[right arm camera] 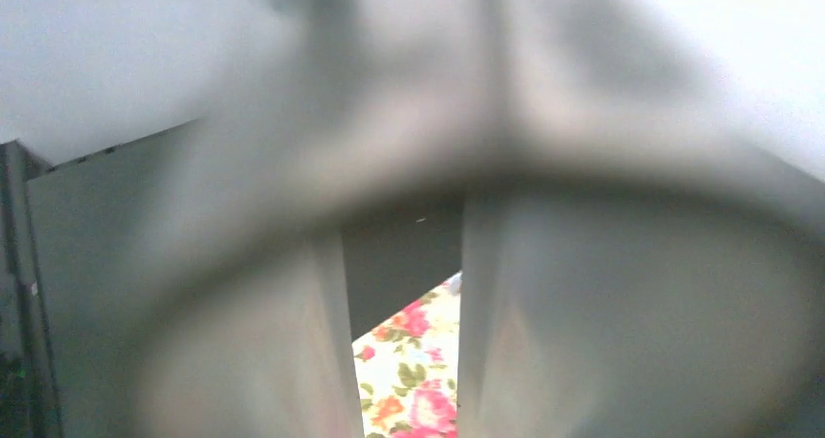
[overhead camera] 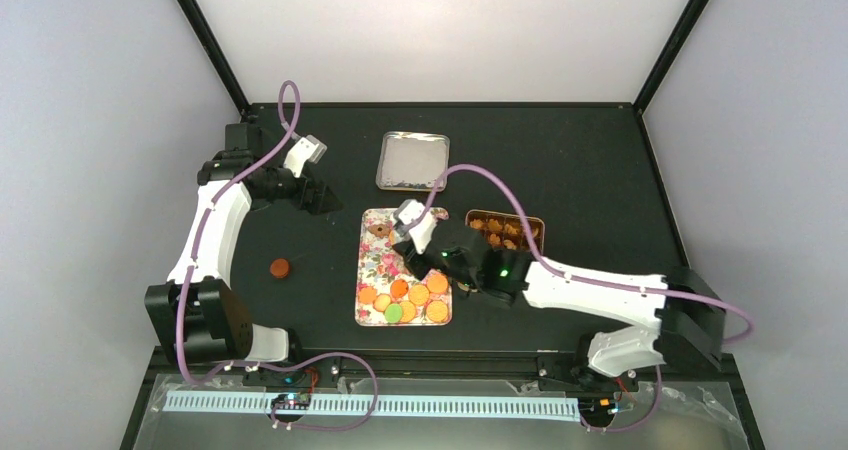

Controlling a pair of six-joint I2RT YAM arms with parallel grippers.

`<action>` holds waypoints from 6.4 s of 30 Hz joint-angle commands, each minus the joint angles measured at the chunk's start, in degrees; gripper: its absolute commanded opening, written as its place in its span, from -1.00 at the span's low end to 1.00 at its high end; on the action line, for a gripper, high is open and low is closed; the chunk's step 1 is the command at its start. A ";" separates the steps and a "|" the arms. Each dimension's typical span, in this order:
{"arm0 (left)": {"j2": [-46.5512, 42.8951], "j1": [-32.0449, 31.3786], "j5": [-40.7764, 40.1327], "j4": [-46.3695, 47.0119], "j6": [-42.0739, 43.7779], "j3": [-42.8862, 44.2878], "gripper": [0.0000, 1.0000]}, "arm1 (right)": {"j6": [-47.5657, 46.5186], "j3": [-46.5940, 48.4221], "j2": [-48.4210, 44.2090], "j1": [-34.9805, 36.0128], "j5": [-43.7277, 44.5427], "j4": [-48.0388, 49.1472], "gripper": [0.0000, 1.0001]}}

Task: Pack the cookies
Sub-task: Pick up the fake cookies from the plate, then place the fake cookies in the empty pocket of the box, then pick up the fake cookies from the plate.

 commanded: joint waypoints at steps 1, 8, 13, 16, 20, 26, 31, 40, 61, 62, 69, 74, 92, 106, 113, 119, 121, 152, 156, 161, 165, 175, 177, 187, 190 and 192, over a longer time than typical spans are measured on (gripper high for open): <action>-0.19 -0.04 -0.10 -1.94 0.87 2.53 0.97 | 0.12 3.34 5.62 1.72 -4.92 7.59 -0.33; -0.39 -0.05 -0.39 -2.66 1.37 2.84 0.98 | 0.01 4.32 11.35 2.51 -6.33 8.22 -0.33; -0.26 0.01 -0.10 -2.50 1.20 2.97 0.97 | -0.29 2.58 12.04 2.47 -5.30 7.74 -0.33; -0.17 -0.11 0.04 -2.48 1.00 3.08 0.98 | -0.45 1.24 11.89 2.52 -4.71 7.44 -0.32; -0.27 -0.04 -0.06 -2.67 1.26 3.17 0.98 | -0.33 -0.38 11.79 2.54 -4.41 6.95 -0.28; -0.40 -0.03 -0.10 -2.79 1.44 3.34 0.98 | -0.06 -2.14 12.22 2.47 -1.94 7.33 -0.28; -0.34 -0.05 0.03 -2.83 1.34 3.52 0.97 | -1.70 -1.06 12.44 1.55 2.49 8.27 -0.29; -0.16 -0.06 1.08 -2.78 1.01 4.05 0.98 | -2.10 0.03 11.75 -2.67 0.03 10.96 -0.30; -0.52 -0.04 0.84 -2.99 1.89 3.21 0.98 | 2.39 -5.04 11.09 -2.74 -1.67 14.63 -0.14; -0.45 -0.02 0.94 -2.95 1.81 3.24 0.98 | 2.60 -5.26 10.97 -2.74 -1.95 14.60 -0.14; -0.26 -0.10 1.28 -2.77 1.53 3.17 0.98 | 4.34 -7.29 9.57 -2.73 -2.04 14.37 -0.14; -0.25 -0.08 1.31 -2.77 1.54 2.91 0.97 | 5.77 -8.68 9.27 -2.75 -1.86 14.52 -0.18; -0.08 -0.07 1.09 -2.24 1.06 3.26 0.97 | 1.99 -2.58 0.06 -3.95 2.72 9.21 -0.79; -0.10 -0.12 2.16 -1.54 0.90 2.66 0.98 | 4.00 -10.15 -26.90 -11.27 14.62 -11.12 -0.85; -0.13 -0.08 2.81 -1.23 0.96 2.47 0.97 | 6.02 -11.68 -35.31 -12.25 22.69 -23.69 -0.85; 0.48 -0.11 3.11 -0.83 0.68 2.47 0.98 | 11.24 -11.41 -36.13 -12.50 28.50 -30.88 -0.85; 0.62 -0.09 3.19 -0.91 0.68 2.47 0.98 | 13.29 -11.30 -35.98 -12.52 29.37 -31.92 -0.82; 0.05 -0.13 3.31 -0.44 0.53 2.42 0.98 | 14.28 -12.90 -35.50 -12.58 30.00 -29.41 -0.21; 0.02 -0.12 3.32 -0.38 0.47 2.54 0.97 | 13.32 -12.67 -35.35 -12.60 29.70 -28.47 -0.23; 0.06 -0.13 3.16 -0.46 0.57 2.55 0.98 | 8.80 -11.69 -34.86 -12.58 23.09 -24.48 -0.25; 0.41 -0.06 2.20 -0.80 0.44 2.68 0.98 | 6.12 -8.28 -29.86 -11.25 14.57 -19.78 -0.28; 0.05 0.69 -0.78 -2.51 0.68 2.55 0.97 | 0.83 0.45 -9.85 3.47 4.03 -4.09 -0.26; -0.12 0.75 -0.82 -2.88 0.87 2.63 0.98 | 0.32 1.63 -5.33 5.31 1.96 -1.50 -0.25; -0.61 0.84 -0.25 -3.89 1.63 3.34 0.97 | 1.05 3.91 6.52 6.87 -5.92 6.05 -0.19; -0.74 0.89 0.12 -3.98 1.71 3.51 0.98 | 1.02 2.93 7.56 6.88 -6.06 7.26 -0.19; -0.86 0.85 0.17 -4.04 1.80 3.66 0.97 | 0.91 2.74 8.20 6.83 -6.32 7.09 -0.19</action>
